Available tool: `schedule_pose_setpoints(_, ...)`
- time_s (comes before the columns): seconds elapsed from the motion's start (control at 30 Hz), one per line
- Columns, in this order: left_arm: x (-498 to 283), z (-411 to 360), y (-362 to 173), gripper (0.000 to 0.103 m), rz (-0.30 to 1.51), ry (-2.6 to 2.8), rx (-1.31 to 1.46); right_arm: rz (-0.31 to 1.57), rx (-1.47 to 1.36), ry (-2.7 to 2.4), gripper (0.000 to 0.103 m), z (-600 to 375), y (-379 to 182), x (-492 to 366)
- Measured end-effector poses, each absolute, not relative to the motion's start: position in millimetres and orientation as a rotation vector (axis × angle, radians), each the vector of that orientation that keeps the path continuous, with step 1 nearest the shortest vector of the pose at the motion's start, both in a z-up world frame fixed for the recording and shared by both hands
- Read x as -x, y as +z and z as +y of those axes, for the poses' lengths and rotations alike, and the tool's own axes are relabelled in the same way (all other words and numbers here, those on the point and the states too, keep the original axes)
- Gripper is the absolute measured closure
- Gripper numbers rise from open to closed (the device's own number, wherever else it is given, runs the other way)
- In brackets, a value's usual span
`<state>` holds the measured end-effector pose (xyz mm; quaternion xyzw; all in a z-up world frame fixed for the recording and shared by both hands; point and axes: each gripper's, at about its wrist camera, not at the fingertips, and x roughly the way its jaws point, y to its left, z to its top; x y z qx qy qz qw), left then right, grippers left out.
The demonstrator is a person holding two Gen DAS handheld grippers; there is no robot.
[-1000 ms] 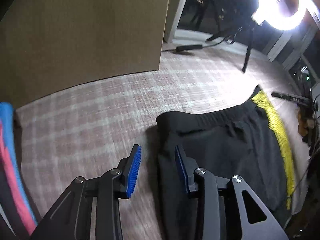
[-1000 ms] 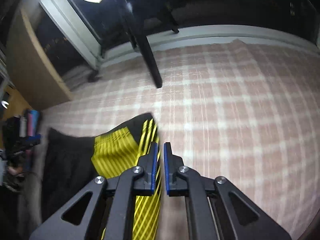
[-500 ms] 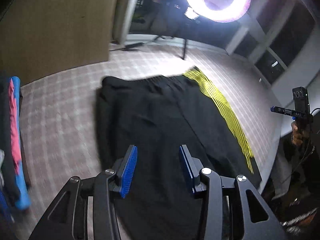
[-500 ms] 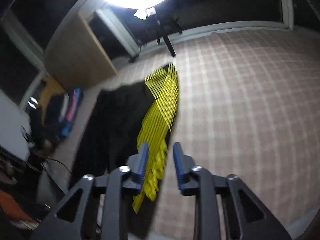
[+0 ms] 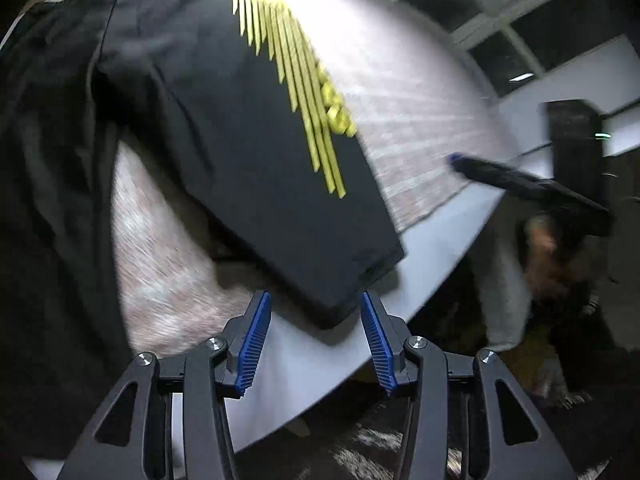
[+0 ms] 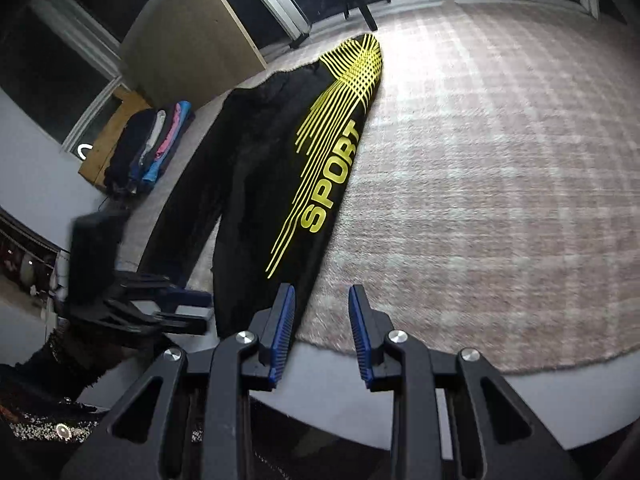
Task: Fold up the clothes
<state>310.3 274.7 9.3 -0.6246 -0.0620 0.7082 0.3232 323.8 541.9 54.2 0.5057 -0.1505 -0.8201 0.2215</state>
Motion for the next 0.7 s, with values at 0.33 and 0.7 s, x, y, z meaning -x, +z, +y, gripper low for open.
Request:
schedule_pose_setpoints(0.33, -311.3, 273.2, 7.8, 0.094, -0.260, 1.877, 1.690, -0.457, -1.332, -2.319, 0.075, 561.3, 58.3, -351.5)
schedule_pose_setpoints(0.7, -296.7, 212.6, 63.9, 0.103, -0.465, 1.900, 1.529, -0.474, -1.368, -2.293, 0.075, 521.2, 36.0, -343.6)
